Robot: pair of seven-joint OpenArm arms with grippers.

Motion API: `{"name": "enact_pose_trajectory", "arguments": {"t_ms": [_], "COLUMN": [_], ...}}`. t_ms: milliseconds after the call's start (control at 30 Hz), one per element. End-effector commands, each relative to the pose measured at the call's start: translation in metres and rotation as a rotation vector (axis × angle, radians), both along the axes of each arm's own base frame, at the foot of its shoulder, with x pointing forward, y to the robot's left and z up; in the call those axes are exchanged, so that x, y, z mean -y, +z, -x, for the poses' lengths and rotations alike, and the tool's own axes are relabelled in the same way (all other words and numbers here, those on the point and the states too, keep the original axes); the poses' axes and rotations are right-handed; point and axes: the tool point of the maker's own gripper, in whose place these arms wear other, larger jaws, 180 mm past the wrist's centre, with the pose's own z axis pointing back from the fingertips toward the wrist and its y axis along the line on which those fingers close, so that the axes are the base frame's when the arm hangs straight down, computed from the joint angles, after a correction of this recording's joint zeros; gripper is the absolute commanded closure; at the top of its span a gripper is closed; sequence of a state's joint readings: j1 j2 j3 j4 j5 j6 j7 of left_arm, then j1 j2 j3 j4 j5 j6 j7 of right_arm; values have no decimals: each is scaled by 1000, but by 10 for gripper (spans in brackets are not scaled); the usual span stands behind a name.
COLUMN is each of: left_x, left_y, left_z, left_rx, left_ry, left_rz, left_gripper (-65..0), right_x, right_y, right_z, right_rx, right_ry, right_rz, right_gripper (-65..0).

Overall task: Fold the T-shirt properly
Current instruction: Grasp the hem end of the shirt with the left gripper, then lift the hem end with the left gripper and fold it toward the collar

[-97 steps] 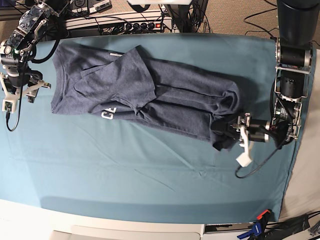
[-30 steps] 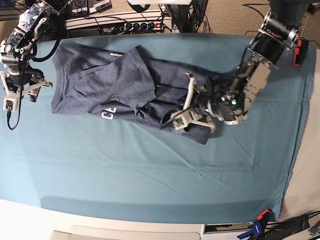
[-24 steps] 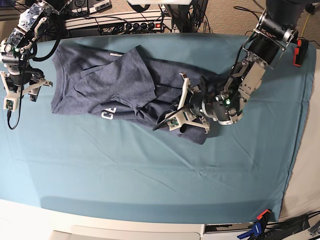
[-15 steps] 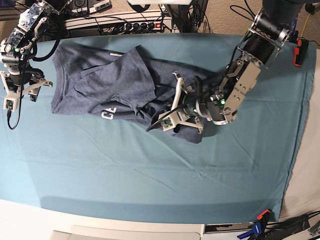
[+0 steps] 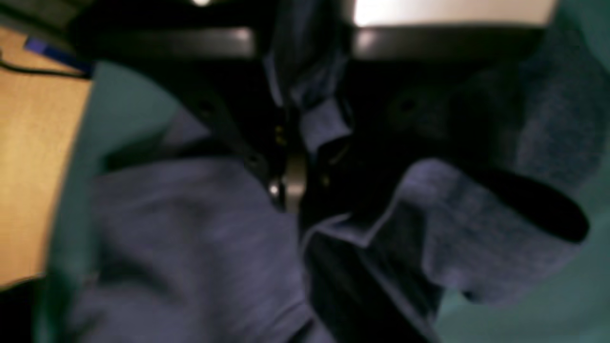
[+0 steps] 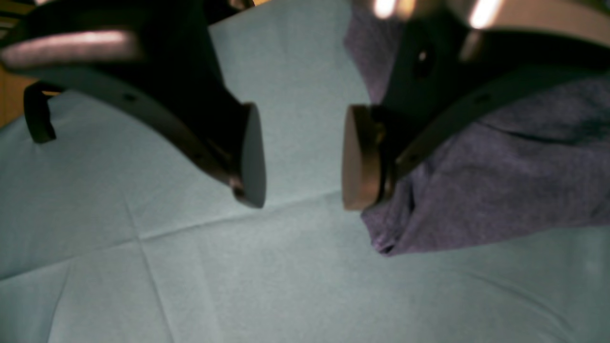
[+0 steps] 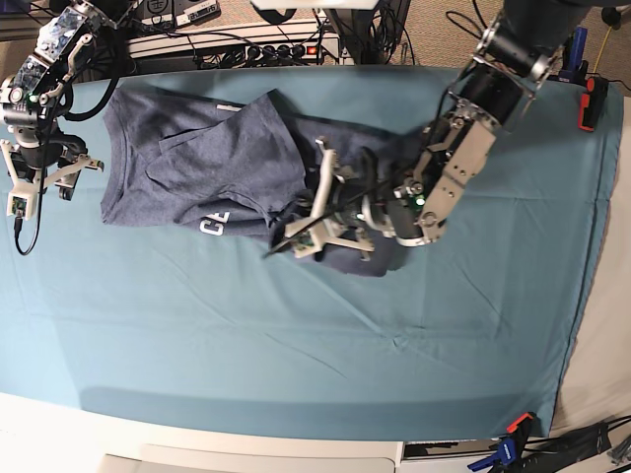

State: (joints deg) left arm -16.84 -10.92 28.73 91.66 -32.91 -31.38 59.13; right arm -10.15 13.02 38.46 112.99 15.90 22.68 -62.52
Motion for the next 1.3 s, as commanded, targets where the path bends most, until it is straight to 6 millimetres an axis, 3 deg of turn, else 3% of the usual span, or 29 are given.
{"name": "enact_pose_trajectory", "arguments": {"t_ms": [0, 633, 800, 867, 1133, 1267], "left_x": [9, 13, 15, 16, 19, 23], "left_y": [17, 15, 17, 18, 23, 41], "left_z": [-7, -4, -5, -6, -2, -2], "left_rx": [36, 56, 61, 64, 40, 83], "left_ry": [-9, -25, -23, -22, -32, -55], "left_rz": [45, 32, 46, 55, 81, 98], "left_gripper": [0, 0, -165, -202, -208, -207], "right_x": [3, 3, 3, 3, 3, 3], "right_y": [15, 15, 15, 15, 15, 15], "right_z": [-6, -6, -6, -6, -7, -7], "right_rx": [43, 45, 45, 45, 47, 47], "right_ry": [10, 11, 11, 11, 11, 12], "right_rz": [31, 31, 31, 31, 31, 31], "right_gripper": [-276, -276, -276, -276, -276, -276]}}
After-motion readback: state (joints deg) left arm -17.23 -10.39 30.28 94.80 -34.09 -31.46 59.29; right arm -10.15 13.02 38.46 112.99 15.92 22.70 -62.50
